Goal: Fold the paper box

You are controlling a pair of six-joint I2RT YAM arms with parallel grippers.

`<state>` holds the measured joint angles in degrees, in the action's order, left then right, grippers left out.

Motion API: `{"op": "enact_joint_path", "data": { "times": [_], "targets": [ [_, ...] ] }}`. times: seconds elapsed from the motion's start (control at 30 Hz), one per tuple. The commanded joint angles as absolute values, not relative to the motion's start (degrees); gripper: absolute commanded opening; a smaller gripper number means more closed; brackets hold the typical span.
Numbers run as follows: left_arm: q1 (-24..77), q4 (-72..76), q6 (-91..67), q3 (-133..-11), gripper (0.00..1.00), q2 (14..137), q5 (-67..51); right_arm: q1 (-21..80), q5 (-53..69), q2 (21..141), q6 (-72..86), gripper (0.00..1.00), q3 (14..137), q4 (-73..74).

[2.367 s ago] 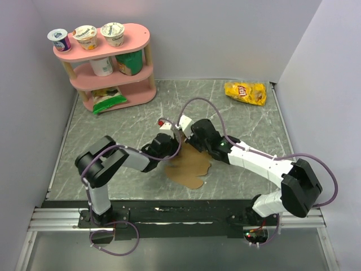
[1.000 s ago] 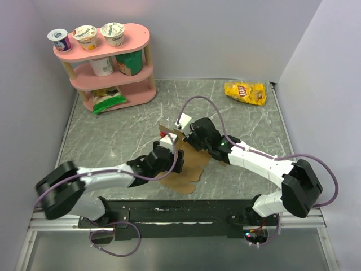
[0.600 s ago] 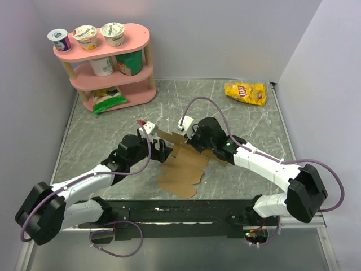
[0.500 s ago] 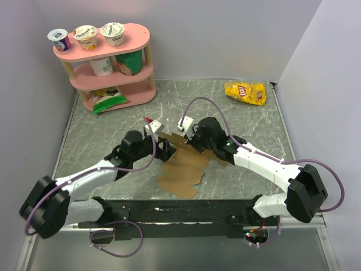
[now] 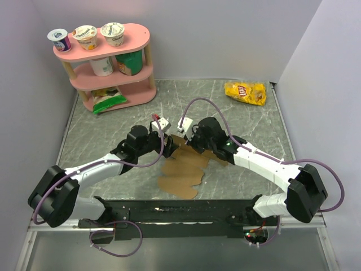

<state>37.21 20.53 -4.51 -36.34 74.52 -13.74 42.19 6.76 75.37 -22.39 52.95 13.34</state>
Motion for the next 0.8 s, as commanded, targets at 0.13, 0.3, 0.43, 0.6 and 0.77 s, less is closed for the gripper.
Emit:
{"op": "enact_joint_path", "data": {
  "times": [0.13, 0.3, 0.43, 0.6, 0.77],
  "targets": [
    [37.18, 28.13, -2.64, -37.53, 0.60, 75.67, -19.51, 41.75, 7.91, 75.59, -22.32, 0.00, 54.58, 13.80],
    [37.18, 27.16, -3.51, -37.44, 0.32, 77.08, -21.18, 41.75, 7.12, 75.67, -21.97, 0.00, 54.76, 13.54],
    [37.18, 29.61, -6.67, -35.95, 0.28, 77.52, -21.36, 41.75, 6.50, 76.11, -21.18, 0.00, 55.11, 12.83],
    [39.72, 33.04, -10.19, -35.42, 0.27, 79.18, -21.01, 41.84, 4.75, 77.61, -20.39, 0.00, 54.67, 11.17],
    [42.18, 33.22, -11.33, -36.30, 0.27, 82.35, -20.04, 42.10, 2.90, 77.87, -19.78, 0.00, 53.53, 9.23]
  ]
}}
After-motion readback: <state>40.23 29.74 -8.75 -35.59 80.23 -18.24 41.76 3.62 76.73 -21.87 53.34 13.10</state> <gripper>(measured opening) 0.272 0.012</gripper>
